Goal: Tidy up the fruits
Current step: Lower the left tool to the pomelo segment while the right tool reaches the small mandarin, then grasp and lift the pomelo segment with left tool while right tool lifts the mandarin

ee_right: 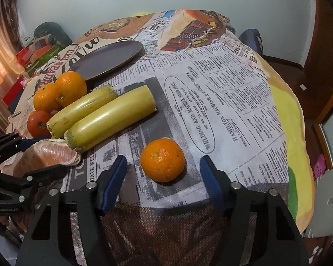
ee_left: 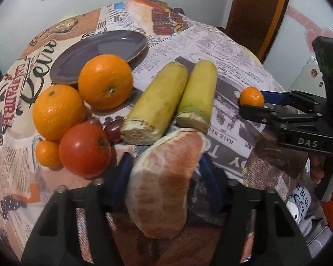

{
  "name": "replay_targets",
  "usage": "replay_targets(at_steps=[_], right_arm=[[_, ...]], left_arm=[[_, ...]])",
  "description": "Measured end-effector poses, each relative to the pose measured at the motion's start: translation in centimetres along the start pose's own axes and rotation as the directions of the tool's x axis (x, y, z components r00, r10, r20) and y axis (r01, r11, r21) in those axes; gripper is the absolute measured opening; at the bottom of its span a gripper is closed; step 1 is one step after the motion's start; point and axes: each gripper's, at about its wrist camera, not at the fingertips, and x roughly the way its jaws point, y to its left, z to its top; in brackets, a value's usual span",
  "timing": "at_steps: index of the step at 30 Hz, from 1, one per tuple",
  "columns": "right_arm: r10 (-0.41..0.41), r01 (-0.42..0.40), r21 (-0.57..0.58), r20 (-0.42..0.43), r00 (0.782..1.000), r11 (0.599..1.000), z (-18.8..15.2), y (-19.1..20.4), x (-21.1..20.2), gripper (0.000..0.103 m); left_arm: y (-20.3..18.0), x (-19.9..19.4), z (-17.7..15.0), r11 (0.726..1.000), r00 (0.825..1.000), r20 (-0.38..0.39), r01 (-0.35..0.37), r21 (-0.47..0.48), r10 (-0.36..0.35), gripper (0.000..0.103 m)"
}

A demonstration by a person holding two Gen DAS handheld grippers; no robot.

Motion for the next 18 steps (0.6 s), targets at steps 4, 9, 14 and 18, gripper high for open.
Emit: replay_targets(at_steps=[4, 9, 14, 18], right_arm=[[-0.001, 0.001, -0.004, 0.0, 1.0, 1.0, 0.2, 0.2, 0.1, 0.038], [0.01, -0.01, 0.009, 0.006, 1.0, 1.0, 0.2, 0.1, -0.4, 0.035], [0.008, -0.008, 0.007, 0.034, 0.999, 1.0, 0.7, 0.4, -1.5, 0.035], [0.007, -0.007, -0.002, 0.064, 0.998, 1.0, 1.3, 0.9, -2.6, 0.035]], left_arm=[[0.2, -0.1, -0.1, 1.0, 1.0, 0.009, 0.008, -0.01, -0.008, 0.057], [0.5, -0.7, -0.2, 0.999, 1.0, 0.009, 0.02, -0.029, -0.019, 0.051], [1.0, -2.1, -0.2, 0.998, 0.999, 0.039, 0.027, -0.053, -0.025, 0.049], [1.2, -3.8, -0.1, 0.999, 0.996, 0.089, 0.006, -0.041, -0.003, 0.047]])
